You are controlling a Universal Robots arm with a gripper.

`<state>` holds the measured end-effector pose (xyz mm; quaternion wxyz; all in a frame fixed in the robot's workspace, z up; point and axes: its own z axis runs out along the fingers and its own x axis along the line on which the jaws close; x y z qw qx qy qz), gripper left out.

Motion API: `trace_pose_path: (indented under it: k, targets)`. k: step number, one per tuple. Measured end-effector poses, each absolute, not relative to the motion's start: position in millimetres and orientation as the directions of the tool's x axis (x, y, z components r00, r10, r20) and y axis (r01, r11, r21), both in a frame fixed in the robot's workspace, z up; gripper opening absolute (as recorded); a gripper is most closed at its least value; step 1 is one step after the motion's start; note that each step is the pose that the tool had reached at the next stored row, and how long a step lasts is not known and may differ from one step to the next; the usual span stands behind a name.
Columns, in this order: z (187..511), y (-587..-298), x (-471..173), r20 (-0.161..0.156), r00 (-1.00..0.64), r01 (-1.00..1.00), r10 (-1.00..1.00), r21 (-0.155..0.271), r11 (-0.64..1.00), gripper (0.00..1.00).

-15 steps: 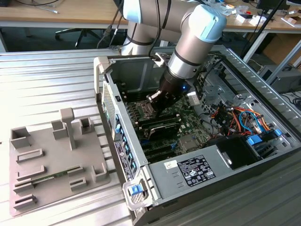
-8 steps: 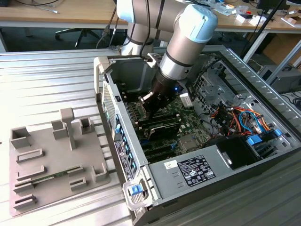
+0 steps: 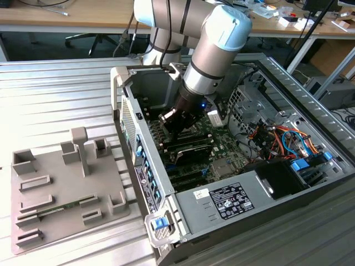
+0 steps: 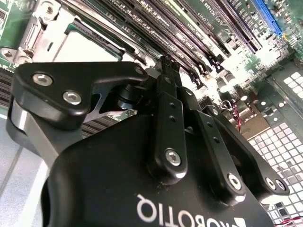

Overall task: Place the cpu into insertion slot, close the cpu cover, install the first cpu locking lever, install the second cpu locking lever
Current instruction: 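Install the second cpu locking lever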

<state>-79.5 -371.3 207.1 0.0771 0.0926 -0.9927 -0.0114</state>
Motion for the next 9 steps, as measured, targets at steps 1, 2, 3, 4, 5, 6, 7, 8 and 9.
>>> trace_pose_path:
  k: [1, 2, 3, 4, 5, 6, 7, 8, 9]
  targets:
    - [206.7, -368.0, -79.5, 0.151, -0.970, -0.186, -0.190, 0.037, 0.982, 0.11]
    - [206.5, -367.2, -79.5, 0.151, -0.970, -0.187, -0.191, 0.037, 0.982, 0.11]
    - [206.4, -366.6, -79.5, 0.151, -0.970, -0.189, -0.192, 0.038, 0.981, 0.11]
    - [206.1, -366.0, -79.4, 0.150, -0.969, -0.190, -0.194, 0.038, 0.981, 0.11]
    - [205.8, -365.5, -79.4, 0.150, -0.969, -0.192, -0.196, 0.038, 0.981, 0.11]
    - [205.7, -365.4, -79.4, 0.150, -0.969, -0.193, -0.197, 0.038, 0.980, 0.11]
    - [205.3, -365.3, -79.5, 0.150, -0.968, -0.196, -0.199, 0.039, 0.980, 0.11]
    - [204.9, -365.3, -79.6, 0.150, -0.968, -0.198, -0.202, 0.039, 0.979, 0.11]
    - [204.6, -365.3, -79.6, 0.150, -0.968, -0.199, -0.203, 0.039, 0.979, 0.11]
